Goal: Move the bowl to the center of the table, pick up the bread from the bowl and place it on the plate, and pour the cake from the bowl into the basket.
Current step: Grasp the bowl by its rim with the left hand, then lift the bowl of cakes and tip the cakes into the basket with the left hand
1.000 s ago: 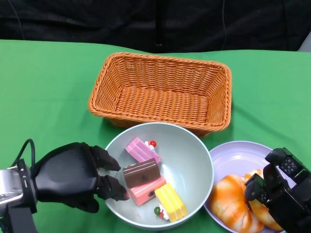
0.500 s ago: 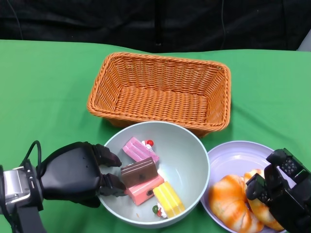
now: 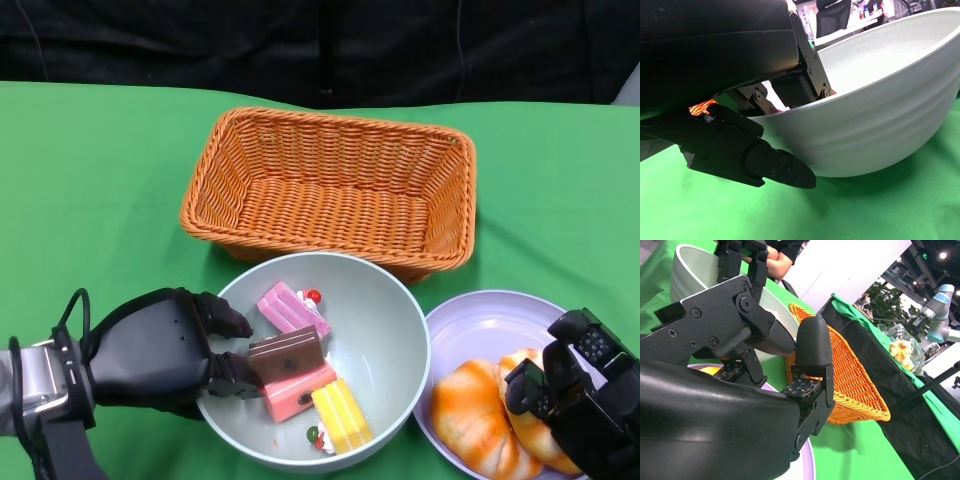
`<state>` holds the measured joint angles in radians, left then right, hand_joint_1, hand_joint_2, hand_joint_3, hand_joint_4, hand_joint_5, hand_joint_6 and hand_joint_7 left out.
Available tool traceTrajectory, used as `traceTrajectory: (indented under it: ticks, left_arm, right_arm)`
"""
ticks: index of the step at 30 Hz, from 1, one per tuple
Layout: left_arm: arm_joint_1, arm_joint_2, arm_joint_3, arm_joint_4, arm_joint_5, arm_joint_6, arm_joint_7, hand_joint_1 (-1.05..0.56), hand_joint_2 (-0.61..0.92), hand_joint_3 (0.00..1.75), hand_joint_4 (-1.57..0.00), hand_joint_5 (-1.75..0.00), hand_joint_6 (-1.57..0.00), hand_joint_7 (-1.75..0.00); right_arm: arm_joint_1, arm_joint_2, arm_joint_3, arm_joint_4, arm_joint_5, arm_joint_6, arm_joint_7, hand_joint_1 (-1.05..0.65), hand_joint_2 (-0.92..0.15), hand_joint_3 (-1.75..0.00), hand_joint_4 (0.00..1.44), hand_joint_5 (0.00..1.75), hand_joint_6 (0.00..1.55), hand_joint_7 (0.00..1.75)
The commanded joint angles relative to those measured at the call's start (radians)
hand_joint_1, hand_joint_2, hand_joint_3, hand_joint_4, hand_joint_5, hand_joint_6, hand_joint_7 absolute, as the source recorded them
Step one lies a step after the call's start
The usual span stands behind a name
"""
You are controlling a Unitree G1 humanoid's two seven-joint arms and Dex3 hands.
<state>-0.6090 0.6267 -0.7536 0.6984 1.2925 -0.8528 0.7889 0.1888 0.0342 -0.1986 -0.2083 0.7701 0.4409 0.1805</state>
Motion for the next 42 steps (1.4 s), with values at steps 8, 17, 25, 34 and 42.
traceTrajectory:
  ticks: [8, 17, 25, 34, 42]
  left_arm:
    - [-0.044, 0.016, -0.055, 0.04, -0.005, -0.018, 0.027, -0.48, 0.85, 0.0, -1.05, -0.07, -1.12, -0.05]
    - [-0.062, 0.02, -0.068, 0.054, -0.024, -0.05, 0.019, -0.5, 0.77, 0.0, -1.16, -0.06, -1.26, -0.04]
    - [-0.099, -0.017, -0.109, 0.122, 0.007, -0.045, 0.045, -0.48, 0.8, 0.0, -1.13, -0.8, -1.26, -0.01]
    - [-0.078, -0.063, -0.124, 0.178, -0.013, -0.02, 0.28, -0.25, 0.84, 0.02, -0.92, -1.74, -0.87, -1.46]
    - [-0.016, -0.004, -0.092, 0.047, -0.051, -0.027, 0.265, -0.36, 0.69, 0.0, -0.86, -1.75, -1.07, -0.75]
  right_arm:
    - [-0.005, 0.003, -0.017, 0.001, -0.014, -0.013, -0.009, -0.13, -0.67, -1.14, 0.85, 1.75, 0.64, 1.72]
    - [-0.003, 0.004, -0.017, -0.004, -0.014, -0.012, -0.009, -0.13, -0.68, -1.13, 0.84, 1.75, 0.62, 1.74]
    - [0.002, 0.01, -0.022, -0.017, -0.004, -0.006, -0.022, -0.13, -0.7, -1.1, 0.84, 1.75, 0.62, 1.72]
    - [0.001, 0.022, -0.025, -0.026, -0.001, 0.003, -0.042, -0.13, -0.7, -1.07, 0.84, 1.75, 0.66, 1.67]
    - [-0.003, 0.022, -0.029, -0.023, -0.004, 0.007, -0.047, -0.14, -0.71, -1.06, 0.84, 1.75, 0.66, 1.67]
